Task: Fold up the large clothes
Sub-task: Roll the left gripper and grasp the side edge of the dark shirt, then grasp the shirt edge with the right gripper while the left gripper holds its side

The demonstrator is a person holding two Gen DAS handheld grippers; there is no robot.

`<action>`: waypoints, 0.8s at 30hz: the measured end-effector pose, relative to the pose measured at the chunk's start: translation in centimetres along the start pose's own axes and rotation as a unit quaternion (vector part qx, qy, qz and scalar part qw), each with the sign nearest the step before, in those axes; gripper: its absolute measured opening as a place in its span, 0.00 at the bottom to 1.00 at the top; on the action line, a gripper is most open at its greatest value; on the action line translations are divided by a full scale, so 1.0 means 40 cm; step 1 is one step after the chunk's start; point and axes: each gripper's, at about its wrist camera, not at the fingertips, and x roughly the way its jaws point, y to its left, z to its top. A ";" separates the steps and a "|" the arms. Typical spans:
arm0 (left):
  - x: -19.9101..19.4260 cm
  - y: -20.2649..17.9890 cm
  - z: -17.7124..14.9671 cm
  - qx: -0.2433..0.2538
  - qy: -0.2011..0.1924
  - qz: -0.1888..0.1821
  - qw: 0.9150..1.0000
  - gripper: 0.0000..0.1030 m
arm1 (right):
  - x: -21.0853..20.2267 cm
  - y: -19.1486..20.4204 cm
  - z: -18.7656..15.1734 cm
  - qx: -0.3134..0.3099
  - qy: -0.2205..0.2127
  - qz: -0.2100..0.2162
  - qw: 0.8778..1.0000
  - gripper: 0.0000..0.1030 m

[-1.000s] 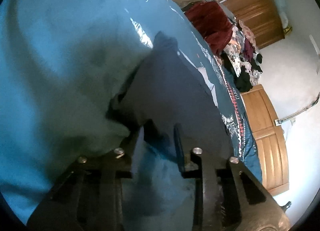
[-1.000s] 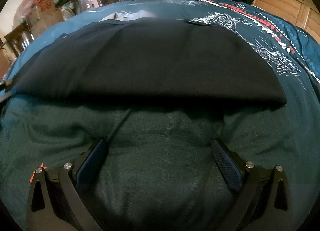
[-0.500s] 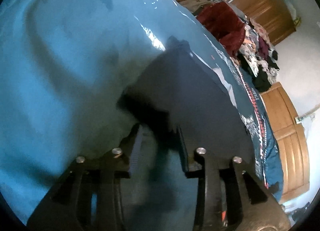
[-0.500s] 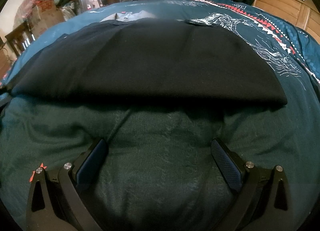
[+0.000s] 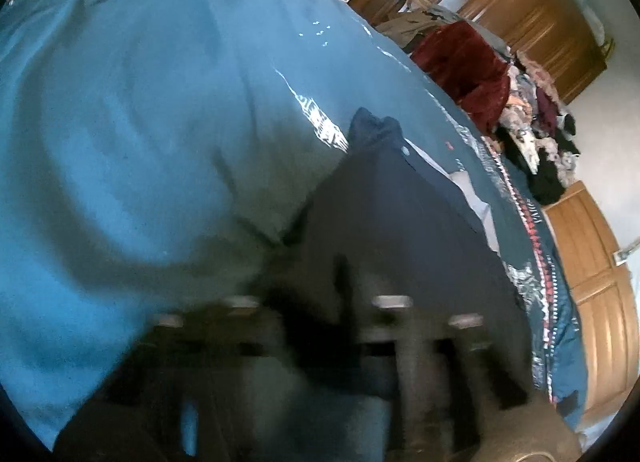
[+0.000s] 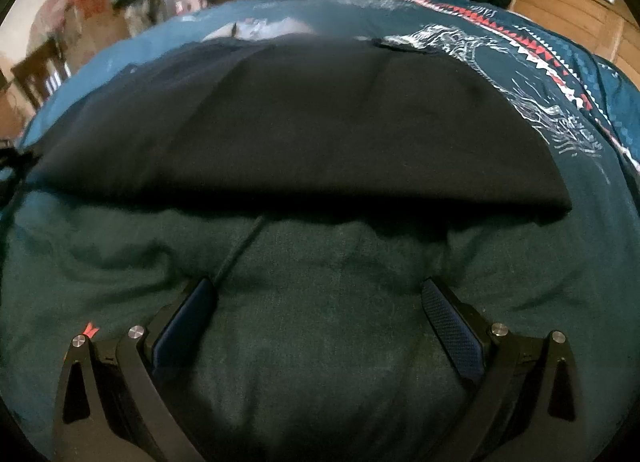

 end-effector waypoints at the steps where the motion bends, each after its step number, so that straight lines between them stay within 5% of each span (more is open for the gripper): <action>1: -0.006 -0.007 -0.001 0.008 -0.007 -0.001 1.000 0.09 | -0.010 0.003 0.005 -0.005 0.003 0.004 1.000 0.94; 3: -0.006 -0.018 -0.006 0.018 -0.017 0.001 1.000 0.15 | -0.063 0.017 0.026 -0.018 -0.002 0.032 0.999 0.90; 5: 0.024 -0.002 -0.007 0.001 -0.010 -0.002 1.000 0.40 | -0.099 0.034 0.053 -0.026 -0.012 0.050 0.998 0.90; 9: 0.032 -0.002 -0.001 0.008 -0.007 -0.022 1.000 0.14 | -0.140 0.081 0.158 -0.026 -0.026 0.095 0.995 0.91; 13: -0.022 -0.096 -0.011 0.096 -0.038 -0.019 0.994 0.11 | -0.114 0.165 0.347 -0.040 -0.021 0.160 0.986 0.92; 17: -0.073 -0.226 -0.053 0.202 -0.075 -0.018 0.976 0.10 | -0.012 0.323 0.566 -0.067 0.035 0.246 0.966 0.96; 21: -0.071 -0.303 -0.099 0.274 -0.083 -0.018 0.958 0.10 | 0.076 0.440 0.694 -0.091 0.071 0.268 0.956 0.96; 24: -0.059 -0.316 -0.113 0.289 -0.079 -0.020 0.954 0.10 | 0.160 0.502 0.733 -0.112 0.101 0.246 0.957 0.95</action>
